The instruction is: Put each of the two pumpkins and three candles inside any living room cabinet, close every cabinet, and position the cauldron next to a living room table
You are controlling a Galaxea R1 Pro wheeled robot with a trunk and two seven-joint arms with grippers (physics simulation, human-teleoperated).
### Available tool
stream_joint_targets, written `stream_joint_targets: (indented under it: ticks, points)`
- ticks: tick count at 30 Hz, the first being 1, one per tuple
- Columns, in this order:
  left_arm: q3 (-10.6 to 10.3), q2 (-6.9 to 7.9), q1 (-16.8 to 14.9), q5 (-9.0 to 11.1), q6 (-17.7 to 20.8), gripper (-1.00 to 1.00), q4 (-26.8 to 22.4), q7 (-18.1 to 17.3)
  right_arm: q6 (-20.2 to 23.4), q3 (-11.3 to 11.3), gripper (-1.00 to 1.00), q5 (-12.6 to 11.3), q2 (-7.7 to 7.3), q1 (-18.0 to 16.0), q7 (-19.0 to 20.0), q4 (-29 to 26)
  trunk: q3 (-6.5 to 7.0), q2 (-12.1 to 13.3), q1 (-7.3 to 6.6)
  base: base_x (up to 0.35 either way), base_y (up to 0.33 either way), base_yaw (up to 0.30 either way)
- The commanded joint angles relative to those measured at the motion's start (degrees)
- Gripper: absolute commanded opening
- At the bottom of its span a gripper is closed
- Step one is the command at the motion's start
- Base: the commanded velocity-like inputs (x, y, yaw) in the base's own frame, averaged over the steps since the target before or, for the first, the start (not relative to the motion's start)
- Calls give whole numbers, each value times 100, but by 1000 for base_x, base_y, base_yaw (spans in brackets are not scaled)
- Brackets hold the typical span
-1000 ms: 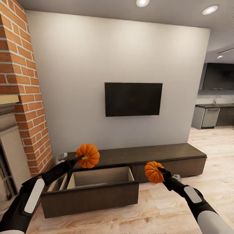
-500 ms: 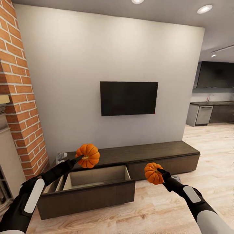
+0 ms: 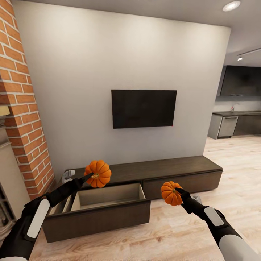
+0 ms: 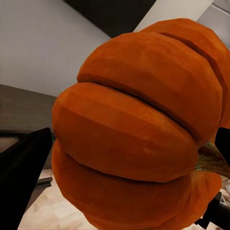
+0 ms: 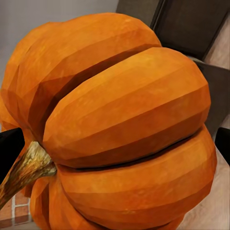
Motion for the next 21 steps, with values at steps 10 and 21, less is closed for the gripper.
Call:
stream_joint_targets:
  ticks: [10, 21]
  points:
    - [5, -5, -4, 20, 35, -100, 3, 7, 40, -29, -100, -10, 0, -5, 8, -2, 83, 397, -220, 0, 0, 0]
    - [5, 0, -4, 27, 35, -100, 1, 0, 40, -27, -100, -10, 5, -5, 8, -3, 183, 838, -462, 0, 0, 0]
